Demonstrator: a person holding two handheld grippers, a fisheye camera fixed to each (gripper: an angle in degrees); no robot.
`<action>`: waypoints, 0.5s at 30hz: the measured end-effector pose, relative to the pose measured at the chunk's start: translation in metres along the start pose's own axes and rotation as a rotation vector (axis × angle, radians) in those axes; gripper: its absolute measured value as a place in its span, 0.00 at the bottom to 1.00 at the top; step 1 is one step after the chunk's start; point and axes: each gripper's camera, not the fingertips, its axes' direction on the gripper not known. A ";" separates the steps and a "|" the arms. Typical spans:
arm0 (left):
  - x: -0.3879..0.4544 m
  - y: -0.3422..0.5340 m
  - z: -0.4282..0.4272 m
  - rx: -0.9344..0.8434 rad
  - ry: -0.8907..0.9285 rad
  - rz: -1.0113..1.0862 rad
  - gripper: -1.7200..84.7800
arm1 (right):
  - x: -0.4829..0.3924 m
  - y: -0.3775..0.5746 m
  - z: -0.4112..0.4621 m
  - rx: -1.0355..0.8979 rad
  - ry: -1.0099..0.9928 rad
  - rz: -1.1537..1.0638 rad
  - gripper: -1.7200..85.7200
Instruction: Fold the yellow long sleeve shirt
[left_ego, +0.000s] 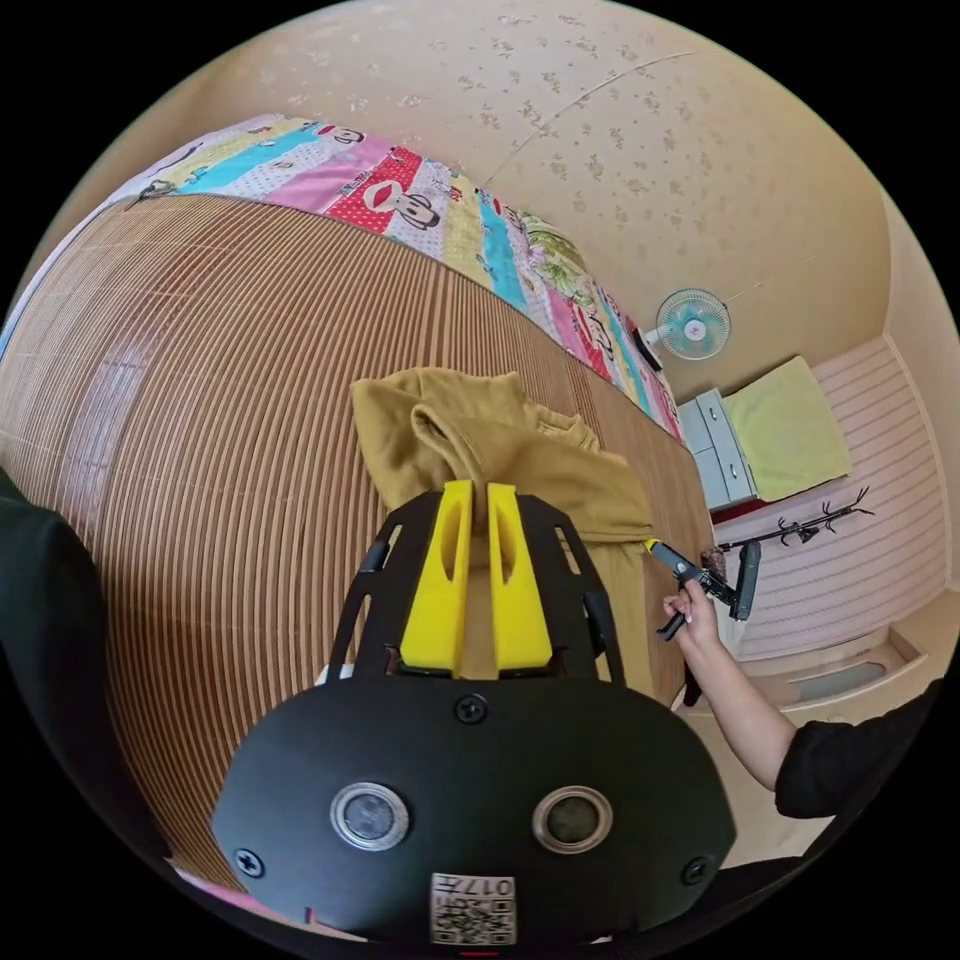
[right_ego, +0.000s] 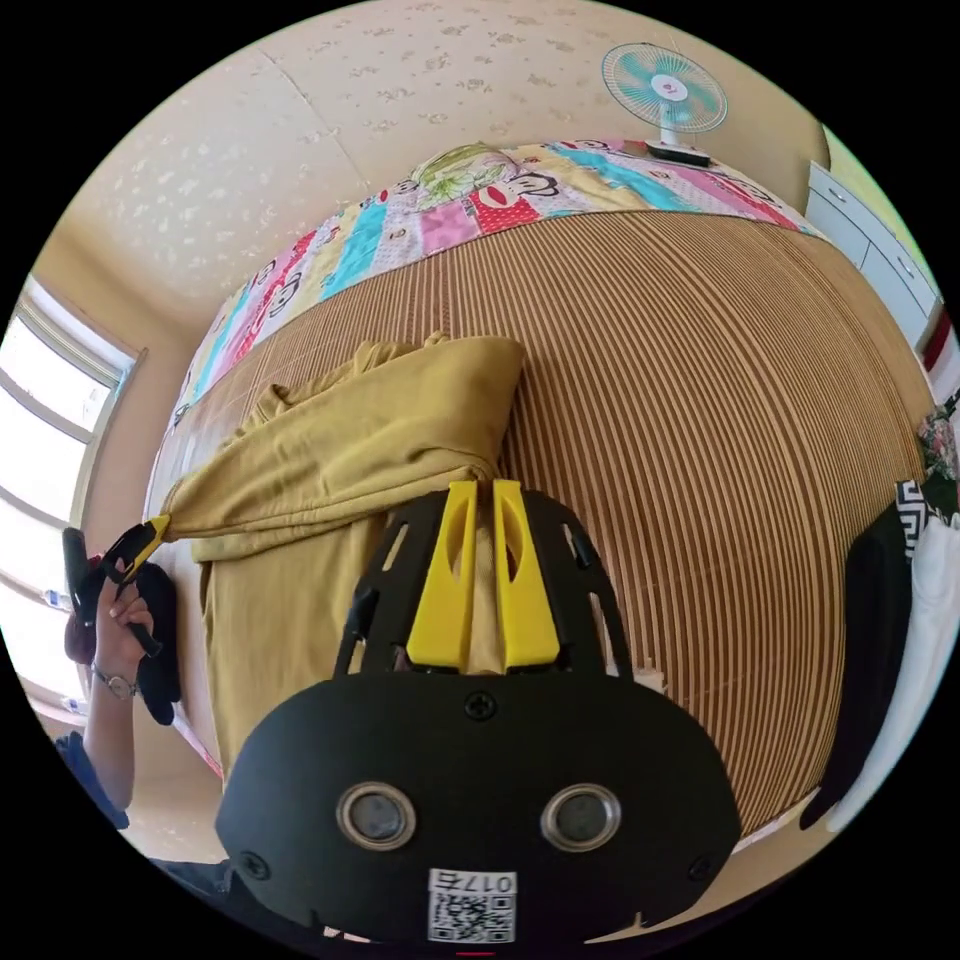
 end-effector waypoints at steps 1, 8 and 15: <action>-0.004 0.001 0.002 -0.002 -0.003 0.001 0.05 | 0.009 -0.005 0.008 -0.011 0.027 0.028 0.07; -0.023 0.014 -0.008 0.003 0.004 0.061 0.10 | 0.053 -0.004 -0.001 -0.054 -0.098 0.066 0.09; -0.045 0.096 -0.073 -0.171 0.141 0.006 0.15 | 0.095 0.062 -0.058 -0.141 -0.282 -0.018 0.10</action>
